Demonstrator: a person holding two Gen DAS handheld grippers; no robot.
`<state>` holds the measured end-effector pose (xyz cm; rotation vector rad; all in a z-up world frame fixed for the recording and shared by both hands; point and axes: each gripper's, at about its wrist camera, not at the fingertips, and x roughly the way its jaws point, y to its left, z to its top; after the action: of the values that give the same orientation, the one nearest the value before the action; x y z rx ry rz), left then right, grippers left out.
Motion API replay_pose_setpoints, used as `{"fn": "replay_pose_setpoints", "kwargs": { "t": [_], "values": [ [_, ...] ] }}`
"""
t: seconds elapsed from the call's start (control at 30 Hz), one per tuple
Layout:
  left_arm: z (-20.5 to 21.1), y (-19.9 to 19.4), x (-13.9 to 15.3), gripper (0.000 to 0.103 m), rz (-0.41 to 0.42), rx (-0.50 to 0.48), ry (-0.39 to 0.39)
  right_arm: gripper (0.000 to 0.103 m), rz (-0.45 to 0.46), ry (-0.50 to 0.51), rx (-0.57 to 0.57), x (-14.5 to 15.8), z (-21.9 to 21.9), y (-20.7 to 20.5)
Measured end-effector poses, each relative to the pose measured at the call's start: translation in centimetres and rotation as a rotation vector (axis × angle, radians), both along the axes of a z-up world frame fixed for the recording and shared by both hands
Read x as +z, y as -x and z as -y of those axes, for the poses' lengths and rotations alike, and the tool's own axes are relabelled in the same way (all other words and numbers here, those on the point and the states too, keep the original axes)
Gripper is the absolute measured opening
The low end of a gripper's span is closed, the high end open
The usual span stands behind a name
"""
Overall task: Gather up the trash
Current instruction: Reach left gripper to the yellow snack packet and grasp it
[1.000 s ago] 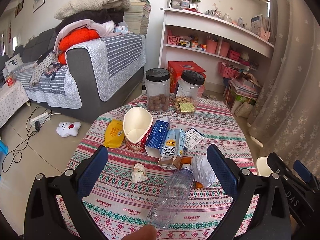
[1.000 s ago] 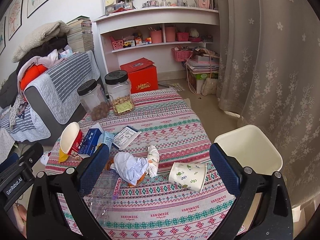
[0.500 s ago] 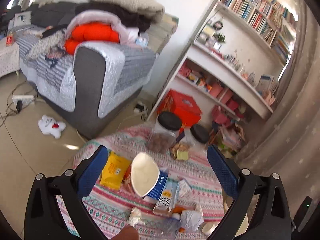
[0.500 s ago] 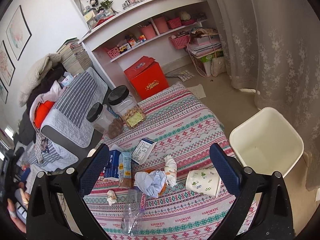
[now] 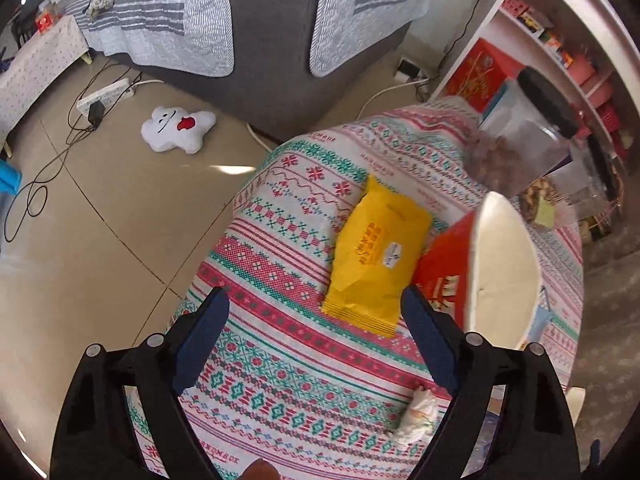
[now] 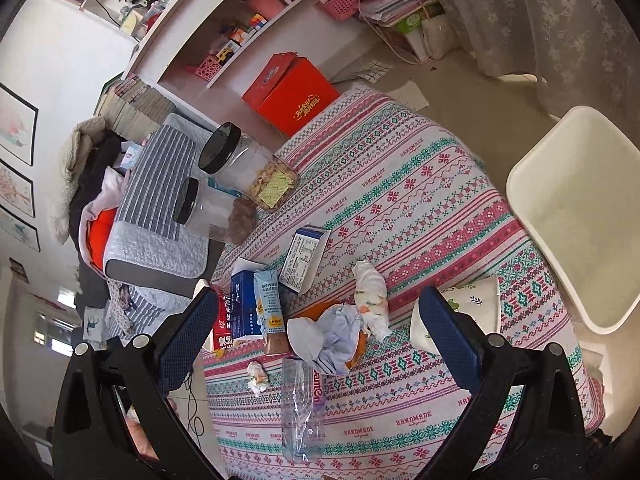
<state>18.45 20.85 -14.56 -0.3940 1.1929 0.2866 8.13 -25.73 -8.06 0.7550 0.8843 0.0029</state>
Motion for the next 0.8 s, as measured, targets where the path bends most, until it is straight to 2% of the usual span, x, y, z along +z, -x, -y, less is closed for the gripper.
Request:
{"fn": "replay_pose_setpoints", "kwargs": {
  "t": [0.13,0.33,0.43,0.57,0.63,0.7,0.73,0.77,0.8],
  "values": [
    [-0.2,-2.4,-2.2,0.082,-0.032,-0.043,-0.019,0.096,-0.016,0.0,0.003,-0.5,-0.3,-0.8],
    [0.0,-6.1,-4.2,0.082,0.005,-0.092,-0.01,0.096,-0.047,0.013,0.035,-1.2,-1.0,-1.7],
    [0.2,-7.8,-5.3,0.078,0.017,-0.111,-0.007,0.096,-0.053,0.029,0.045,-1.3,-1.0,-1.7],
    [1.8,-8.8,-5.7,0.077,0.023,-0.158,-0.044,0.096,-0.064,0.048,0.059,-1.5,-1.2,-1.8],
    [3.1,-8.9,-5.8,0.067,0.018,-0.208,-0.089,0.096,-0.07,0.049,0.063,-1.7,-1.3,-1.9],
    [4.3,-8.7,-5.6,0.041,0.019,-0.26,-0.123,0.096,-0.072,0.049,0.072,-1.7,-1.6,-2.0],
    [4.6,-8.6,-5.5,0.032,0.017,-0.271,-0.128,0.096,-0.071,0.051,0.078,-1.7,-1.8,-2.1],
    [4.6,-8.3,-5.3,0.017,0.013,-0.27,-0.122,0.096,-0.068,0.055,0.082,-1.7,-2.1,-2.2],
    [4.3,-8.0,-5.1,0.01,0.016,-0.262,-0.097,0.096,-0.063,0.06,0.086,-1.6,-2.4,-2.2]
  ]
}}
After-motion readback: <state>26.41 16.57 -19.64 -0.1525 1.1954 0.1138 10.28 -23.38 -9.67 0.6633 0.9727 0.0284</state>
